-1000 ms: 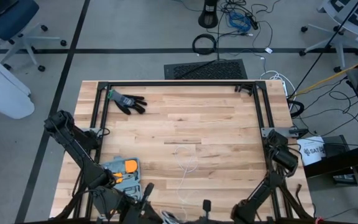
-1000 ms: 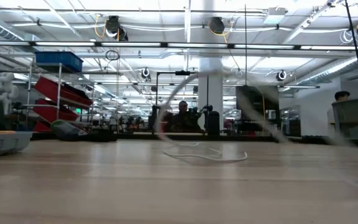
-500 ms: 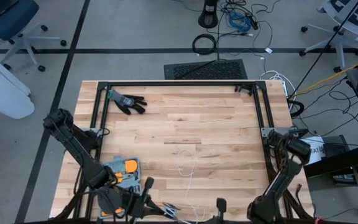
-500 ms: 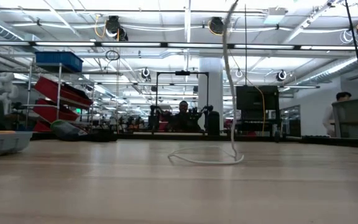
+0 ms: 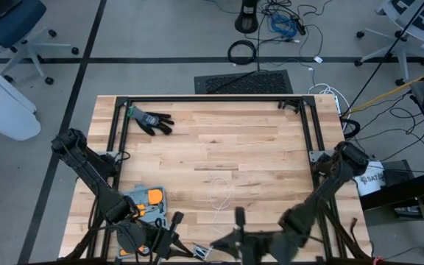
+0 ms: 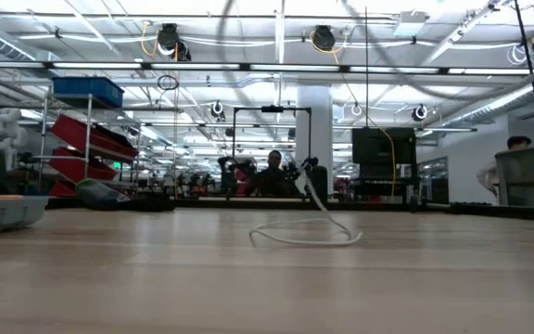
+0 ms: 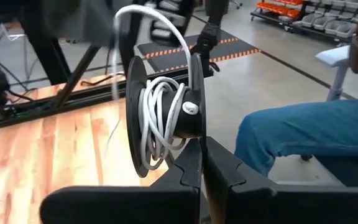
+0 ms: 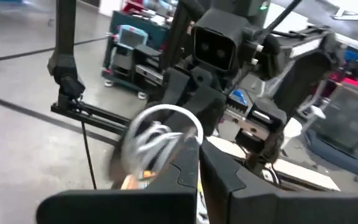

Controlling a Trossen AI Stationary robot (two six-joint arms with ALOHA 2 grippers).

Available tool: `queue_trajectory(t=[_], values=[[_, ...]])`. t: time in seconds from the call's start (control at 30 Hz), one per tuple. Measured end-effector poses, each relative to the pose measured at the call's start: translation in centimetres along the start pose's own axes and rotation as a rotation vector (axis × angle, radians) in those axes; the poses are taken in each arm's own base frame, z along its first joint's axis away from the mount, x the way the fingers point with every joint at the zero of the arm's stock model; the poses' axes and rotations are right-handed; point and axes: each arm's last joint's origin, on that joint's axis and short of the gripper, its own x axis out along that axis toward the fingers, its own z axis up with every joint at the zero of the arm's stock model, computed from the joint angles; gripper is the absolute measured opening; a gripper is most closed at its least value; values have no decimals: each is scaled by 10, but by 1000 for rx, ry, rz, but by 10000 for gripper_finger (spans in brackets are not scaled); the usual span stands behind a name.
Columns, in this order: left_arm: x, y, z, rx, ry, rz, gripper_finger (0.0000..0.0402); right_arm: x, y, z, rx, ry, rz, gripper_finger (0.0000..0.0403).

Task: Coil cords
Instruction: Coil the white cable wire into the spool

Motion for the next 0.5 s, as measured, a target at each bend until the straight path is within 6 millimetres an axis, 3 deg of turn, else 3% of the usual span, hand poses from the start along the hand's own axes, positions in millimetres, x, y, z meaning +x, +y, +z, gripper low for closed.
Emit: queue_trajectory(t=[0.23, 0.5], values=[[0, -2, 0, -1, 4, -62, 6, 26, -29, -7, -16, -6, 59, 0], [0, -2, 0, 20, 3, -79, 6, 43, -50, -9, 19, -57, 178, 0]])
